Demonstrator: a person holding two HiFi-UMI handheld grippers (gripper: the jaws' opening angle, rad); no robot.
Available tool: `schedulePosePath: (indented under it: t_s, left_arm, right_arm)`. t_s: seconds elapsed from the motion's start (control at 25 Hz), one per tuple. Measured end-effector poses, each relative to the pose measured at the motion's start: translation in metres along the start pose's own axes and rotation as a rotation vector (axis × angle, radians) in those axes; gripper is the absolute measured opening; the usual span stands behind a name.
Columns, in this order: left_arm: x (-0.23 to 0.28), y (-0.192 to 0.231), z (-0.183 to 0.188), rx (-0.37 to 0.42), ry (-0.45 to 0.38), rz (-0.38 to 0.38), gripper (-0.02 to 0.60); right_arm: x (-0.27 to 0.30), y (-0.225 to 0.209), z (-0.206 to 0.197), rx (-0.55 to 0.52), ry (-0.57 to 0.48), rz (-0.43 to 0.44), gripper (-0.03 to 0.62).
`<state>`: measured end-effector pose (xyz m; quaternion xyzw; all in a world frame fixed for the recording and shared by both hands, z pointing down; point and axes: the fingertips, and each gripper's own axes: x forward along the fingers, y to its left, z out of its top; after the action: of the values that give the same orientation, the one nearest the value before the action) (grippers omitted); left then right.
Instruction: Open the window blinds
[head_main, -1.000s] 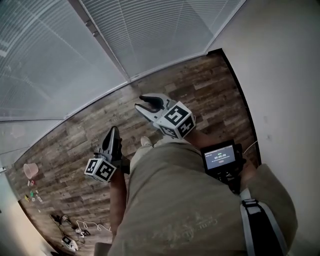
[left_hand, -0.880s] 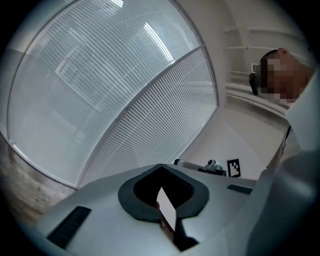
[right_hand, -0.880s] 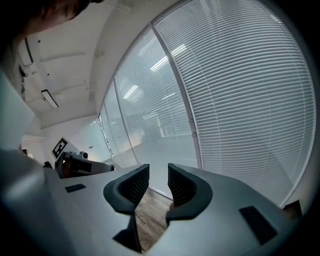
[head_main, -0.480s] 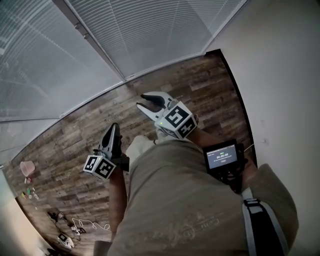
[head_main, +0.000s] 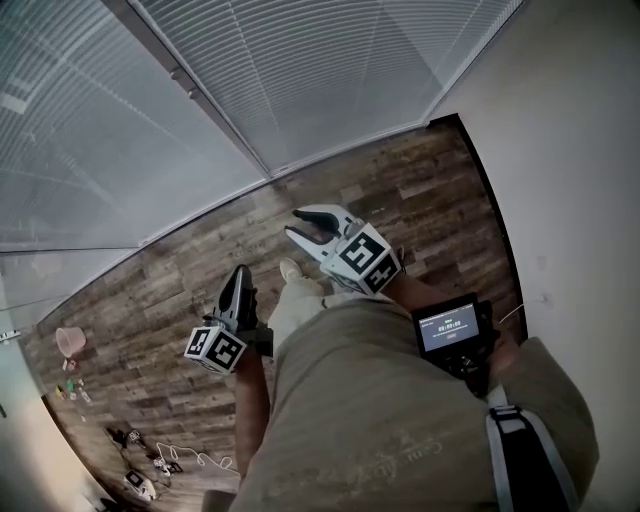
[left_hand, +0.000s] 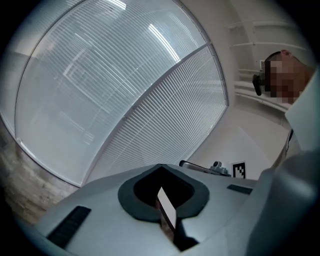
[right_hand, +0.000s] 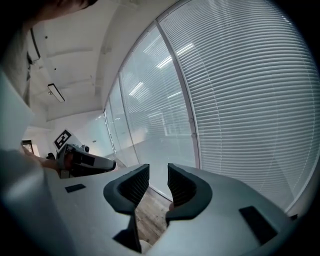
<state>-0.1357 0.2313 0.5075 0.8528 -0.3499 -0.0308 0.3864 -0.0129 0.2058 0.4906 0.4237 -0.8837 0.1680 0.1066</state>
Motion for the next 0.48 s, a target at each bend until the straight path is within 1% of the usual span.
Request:
schedulePosePath:
  t_s: [0.16, 0.24, 0.36, 0.48]
  left_arm:
    - [0.003, 0.018, 0.017, 0.031, 0.013, 0.004, 0.014]
    - [0.004, 0.026, 0.030, 0.042, 0.013, 0.005, 0.014]
    - [0.012, 0.048, 0.053, 0.049, 0.012, 0.026, 0.014]
    - [0.024, 0.070, 0.074, 0.062, 0.007, 0.044, 0.014]
  right_arm:
    - [0.016, 0.005, 0.007, 0.022, 0.000, 0.003, 0.118]
    - [0.024, 0.004, 0.010, 0.031, 0.004, -0.010, 0.118]
    - [0.043, -0.003, 0.024, 0.041, -0.007, -0.032, 0.118]
    - [0.066, -0.008, 0.038, 0.031, -0.016, -0.037, 0.118]
